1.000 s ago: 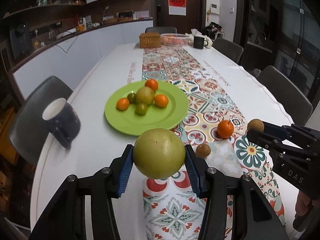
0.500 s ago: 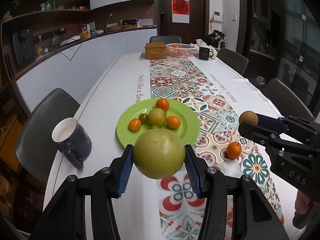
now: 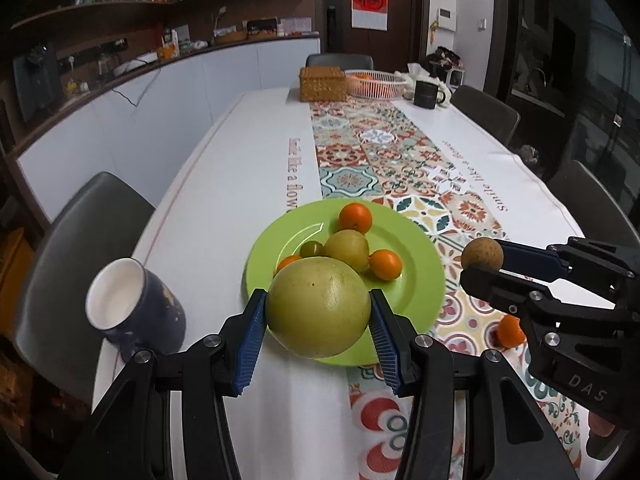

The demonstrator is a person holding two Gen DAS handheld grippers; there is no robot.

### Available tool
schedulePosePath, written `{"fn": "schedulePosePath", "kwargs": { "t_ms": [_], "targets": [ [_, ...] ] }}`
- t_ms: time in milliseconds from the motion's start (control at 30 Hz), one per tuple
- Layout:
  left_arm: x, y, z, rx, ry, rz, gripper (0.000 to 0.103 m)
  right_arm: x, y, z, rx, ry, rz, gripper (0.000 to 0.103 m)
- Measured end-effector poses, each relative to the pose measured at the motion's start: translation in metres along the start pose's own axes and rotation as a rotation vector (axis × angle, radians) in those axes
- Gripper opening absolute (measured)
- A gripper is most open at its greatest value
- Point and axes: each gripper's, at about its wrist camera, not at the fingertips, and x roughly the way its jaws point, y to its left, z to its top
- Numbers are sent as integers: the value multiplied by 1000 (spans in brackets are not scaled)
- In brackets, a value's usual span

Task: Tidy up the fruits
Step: 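Carry the pomelo and kiwi onto the green plate and open both tools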

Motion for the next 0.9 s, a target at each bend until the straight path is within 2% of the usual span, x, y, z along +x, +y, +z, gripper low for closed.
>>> {"fn": "schedulePosePath", "kwargs": {
  "t_ms": [433,900],
  "targets": [
    [65,14,-3,-11,106,-17,50,68,-4,-2,-4,127,2,30],
    [86,11,-3,1,155,-4,51,95,-14,-7,22,179,-14,30]
  ]
}}
